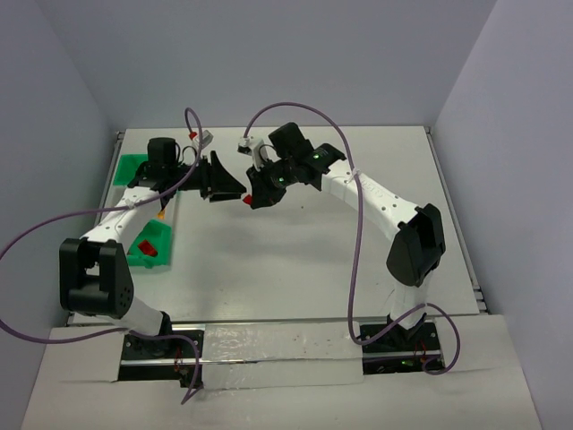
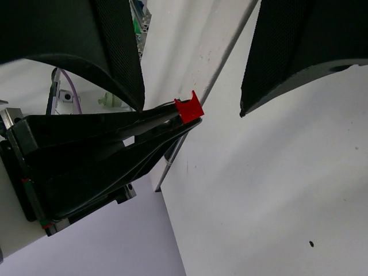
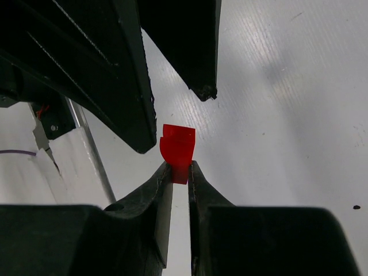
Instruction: Sort the legos into containers by color
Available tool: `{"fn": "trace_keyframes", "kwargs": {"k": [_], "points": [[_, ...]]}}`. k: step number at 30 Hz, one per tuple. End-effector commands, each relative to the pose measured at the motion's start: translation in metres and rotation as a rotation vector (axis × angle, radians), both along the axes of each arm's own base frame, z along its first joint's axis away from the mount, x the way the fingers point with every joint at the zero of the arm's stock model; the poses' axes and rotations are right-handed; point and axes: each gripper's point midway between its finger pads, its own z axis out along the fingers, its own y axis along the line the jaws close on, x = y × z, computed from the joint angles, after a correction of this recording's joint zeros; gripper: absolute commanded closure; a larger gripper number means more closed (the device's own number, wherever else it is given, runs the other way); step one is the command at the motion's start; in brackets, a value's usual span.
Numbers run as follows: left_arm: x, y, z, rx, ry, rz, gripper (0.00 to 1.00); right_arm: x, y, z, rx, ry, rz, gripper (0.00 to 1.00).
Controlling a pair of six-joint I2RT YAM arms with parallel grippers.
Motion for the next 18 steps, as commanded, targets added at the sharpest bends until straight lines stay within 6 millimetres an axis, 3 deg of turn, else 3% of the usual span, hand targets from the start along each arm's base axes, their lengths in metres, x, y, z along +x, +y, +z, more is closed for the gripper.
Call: {"fn": "trace_keyframes", "kwargs": {"k": [1,11,18], "points": [[-0.005,-0.010,0.005,-0.033,-0.023,-0.052,0.31,0.006,0.009,0.024,0.037,-0.075,0.005,1.00],[-0.012,-0.018,-0.010,-0.033,0.045,-0.070,0.48,0.002,0.016,0.034,0.051,-0.102,0.024,1.00],[-0.015,-0.018,-0.012,-0.047,0.054,-0.076,0.74,-0.003,0.016,0.034,0.048,-0.118,0.041,1.00]]}}
